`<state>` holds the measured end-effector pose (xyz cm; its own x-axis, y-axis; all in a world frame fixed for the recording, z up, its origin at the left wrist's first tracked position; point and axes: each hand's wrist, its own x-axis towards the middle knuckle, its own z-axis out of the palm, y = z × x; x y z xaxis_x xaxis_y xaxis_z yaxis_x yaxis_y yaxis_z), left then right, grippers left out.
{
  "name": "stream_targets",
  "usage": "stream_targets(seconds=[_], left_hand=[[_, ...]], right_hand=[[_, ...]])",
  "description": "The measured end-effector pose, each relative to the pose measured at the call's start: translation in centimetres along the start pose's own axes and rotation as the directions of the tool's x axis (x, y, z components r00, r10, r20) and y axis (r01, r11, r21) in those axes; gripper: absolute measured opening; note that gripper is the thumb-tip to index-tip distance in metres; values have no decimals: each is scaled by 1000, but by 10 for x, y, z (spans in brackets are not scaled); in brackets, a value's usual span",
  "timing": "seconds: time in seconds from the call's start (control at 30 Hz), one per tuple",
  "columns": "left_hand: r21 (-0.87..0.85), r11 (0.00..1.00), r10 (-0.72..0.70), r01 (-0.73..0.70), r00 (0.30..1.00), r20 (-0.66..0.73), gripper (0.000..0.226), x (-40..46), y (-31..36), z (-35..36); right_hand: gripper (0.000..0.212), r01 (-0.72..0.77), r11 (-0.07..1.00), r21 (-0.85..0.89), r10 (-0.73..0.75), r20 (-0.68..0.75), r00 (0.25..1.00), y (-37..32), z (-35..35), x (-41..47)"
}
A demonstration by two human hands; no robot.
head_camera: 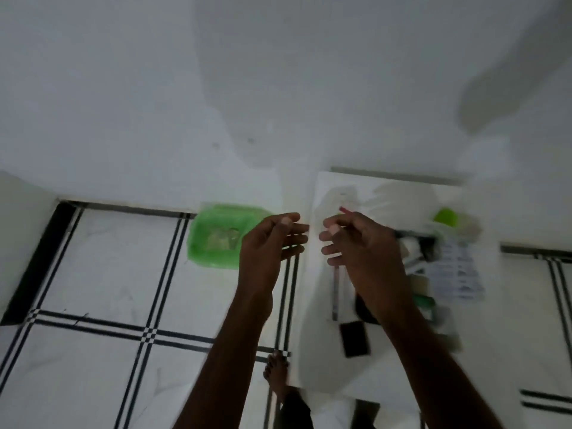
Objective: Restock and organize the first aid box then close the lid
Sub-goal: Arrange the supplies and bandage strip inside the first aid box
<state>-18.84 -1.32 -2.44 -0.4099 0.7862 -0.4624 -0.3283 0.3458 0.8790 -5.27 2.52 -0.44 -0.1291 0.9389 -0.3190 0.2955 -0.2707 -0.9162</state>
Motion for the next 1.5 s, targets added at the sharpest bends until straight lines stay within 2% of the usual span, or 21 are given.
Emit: stream_targets(seconds=[0.1,0.27,0.33,0.4,0.47,0.5,0.63,0.7,0.77,0.83,0.9,1.0,1.1,1.2,1.3,1.43,1.5], left_hand=[[24,1000,6,-7,997,80,25,-25,-6,59],[156,988,-39,8,980,196,23,-54,-31,149],[264,965,-46,-13,975,219,19,-58,-49,173],[356,933,-23,-57,976,217,15,-62,-65,187],[438,892,26,-110,981,193,16,-72,-79,190],[483,865,57,-138,982,179,16,-78,-85,187],[555,792,199,-255,967,159,19,-93,-104,172],[584,744,300,-325,943,143,18,-99,-111,163],[617,691,412,-377,907,92,17,-106,-117,151],[639,685,447,-349,895,9,17,-116,-126,137],[726,635,459,-266,885,-78,15,-124,-140,121],[857,493,418,-150,905,-82,8,-131,-170,98],[919,388,252,-75,967,-27,27,-126,-193,87],[941,327,217,-82,976,10,37,-118,-202,83],[911,401,244,-98,970,-3,38,-115,-204,85],[771,636,176,-37,979,-98,49,-116,-200,86],[702,711,181,-41,975,-126,48,-118,-192,83]], right_hand=[[14,-17,1000,22,19,-100,995,7,-69,-8],[28,-67,992,-109,46,-183,982,45,-166,-12],[32,-83,976,-200,42,-204,978,66,-189,-13],[21,-115,936,-333,44,-212,976,94,-202,-18],[10,-170,868,-467,83,-200,976,127,-207,-27],[12,-187,834,-519,112,-173,979,141,-205,-33],[31,-131,755,-643,147,-29,989,172,-182,-44],[39,-72,744,-665,83,-15,996,179,-175,-45],[45,-85,742,-665,73,-46,996,181,-174,-45],[48,-165,763,-625,89,-152,984,175,-179,-46],[47,-201,801,-563,38,-287,957,160,-185,-48],[53,-85,855,-512,-132,-373,918,128,-182,-54],[52,69,845,-530,-284,-335,899,102,-162,-59],[52,175,799,-576,-317,-155,936,95,-133,-49],[50,247,720,-649,-319,6,948,102,-116,-32],[54,275,677,-682,-275,112,955,109,-114,-14],[51,284,631,-722,-231,174,957,112,-114,-7]])
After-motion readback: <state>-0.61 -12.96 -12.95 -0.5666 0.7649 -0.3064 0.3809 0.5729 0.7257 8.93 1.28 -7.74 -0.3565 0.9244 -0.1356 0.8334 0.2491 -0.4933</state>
